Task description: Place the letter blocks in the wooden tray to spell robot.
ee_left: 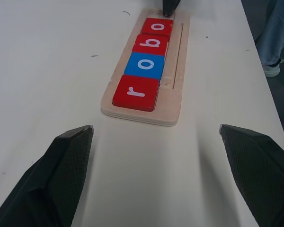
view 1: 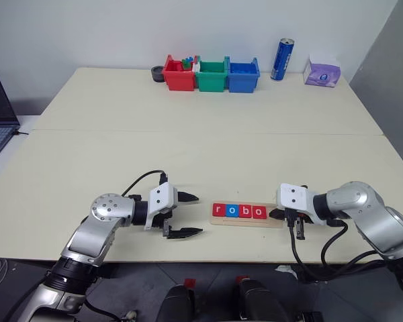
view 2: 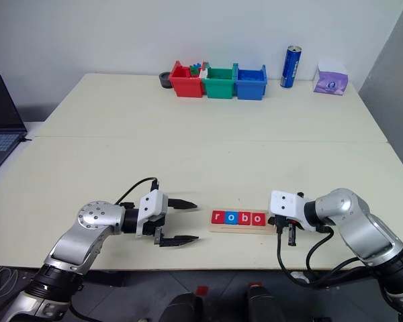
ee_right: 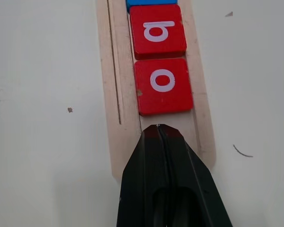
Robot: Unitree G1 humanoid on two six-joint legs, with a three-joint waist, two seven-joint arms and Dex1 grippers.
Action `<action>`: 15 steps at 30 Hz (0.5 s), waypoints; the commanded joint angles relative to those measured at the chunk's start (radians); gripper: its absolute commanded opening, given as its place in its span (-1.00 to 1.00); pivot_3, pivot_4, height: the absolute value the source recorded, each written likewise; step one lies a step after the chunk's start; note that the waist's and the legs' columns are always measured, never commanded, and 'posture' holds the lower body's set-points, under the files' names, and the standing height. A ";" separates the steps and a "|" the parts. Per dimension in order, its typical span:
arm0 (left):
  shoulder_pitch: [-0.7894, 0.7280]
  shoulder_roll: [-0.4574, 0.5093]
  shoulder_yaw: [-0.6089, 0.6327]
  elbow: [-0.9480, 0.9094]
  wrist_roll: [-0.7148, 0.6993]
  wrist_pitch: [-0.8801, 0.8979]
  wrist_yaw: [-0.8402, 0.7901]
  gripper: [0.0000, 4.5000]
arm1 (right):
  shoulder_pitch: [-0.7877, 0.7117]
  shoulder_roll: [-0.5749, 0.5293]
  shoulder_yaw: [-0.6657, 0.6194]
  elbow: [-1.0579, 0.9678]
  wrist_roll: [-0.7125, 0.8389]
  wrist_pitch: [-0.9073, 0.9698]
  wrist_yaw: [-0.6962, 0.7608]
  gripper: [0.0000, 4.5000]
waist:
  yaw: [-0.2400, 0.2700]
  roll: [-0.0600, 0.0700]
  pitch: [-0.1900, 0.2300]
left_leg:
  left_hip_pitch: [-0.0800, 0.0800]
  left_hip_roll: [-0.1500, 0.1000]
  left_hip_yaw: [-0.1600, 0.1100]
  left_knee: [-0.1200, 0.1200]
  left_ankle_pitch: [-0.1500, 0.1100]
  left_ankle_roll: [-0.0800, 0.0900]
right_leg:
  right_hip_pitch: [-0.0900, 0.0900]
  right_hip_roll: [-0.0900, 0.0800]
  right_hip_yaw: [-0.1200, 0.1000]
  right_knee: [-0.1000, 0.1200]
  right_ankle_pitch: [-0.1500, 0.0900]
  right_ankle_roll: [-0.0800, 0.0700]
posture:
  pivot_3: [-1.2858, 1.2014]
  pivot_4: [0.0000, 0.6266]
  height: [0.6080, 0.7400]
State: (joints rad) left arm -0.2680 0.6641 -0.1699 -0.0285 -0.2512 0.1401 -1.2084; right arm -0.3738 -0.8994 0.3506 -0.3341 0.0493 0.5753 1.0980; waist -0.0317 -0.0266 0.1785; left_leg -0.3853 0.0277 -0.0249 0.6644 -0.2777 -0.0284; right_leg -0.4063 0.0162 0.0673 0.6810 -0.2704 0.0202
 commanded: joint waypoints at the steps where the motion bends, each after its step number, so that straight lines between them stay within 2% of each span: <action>1: 0.007 0.004 0.014 -0.009 -0.001 -0.024 0.006 1.00 | -0.013 0.018 -0.004 -0.018 0.005 -0.002 0.000 -0.99 | 0.000 0.000 0.000 | 0.000 0.000 0.000 0.000 0.000 0.000 | 0.000 0.000 0.000 0.000 0.000 0.000 | 0.03 -0.52 1.00; 9: 0.014 0.005 0.014 -0.003 0.001 -0.037 0.007 1.00 | -0.034 0.056 -0.002 -0.022 0.014 0.021 -0.002 -0.99 | 0.000 0.000 0.000 | 0.000 0.000 0.000 0.000 0.000 0.000 | 0.000 0.000 0.000 0.000 0.000 0.000 | 0.03 -0.52 1.00; 15: 0.008 0.000 0.010 0.000 0.002 -0.036 0.007 1.00 | -0.046 0.038 -0.029 0.002 -0.001 -0.019 -0.010 -0.99 | 0.000 0.000 0.000 | 0.000 0.000 0.000 0.000 0.000 0.000 | 0.000 0.000 0.000 0.000 0.000 0.000 | 0.03 -0.52 1.00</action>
State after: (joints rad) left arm -0.2517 0.6638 -0.1699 -0.0241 -0.2489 0.1200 -1.2081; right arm -0.4046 -0.8461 0.3568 -0.3251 0.0568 0.5787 1.0894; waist -0.0316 -0.0266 0.1785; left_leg -0.3853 0.0277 -0.0250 0.6644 -0.2777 -0.0284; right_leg -0.4063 0.0162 0.0670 0.6810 -0.2704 0.0202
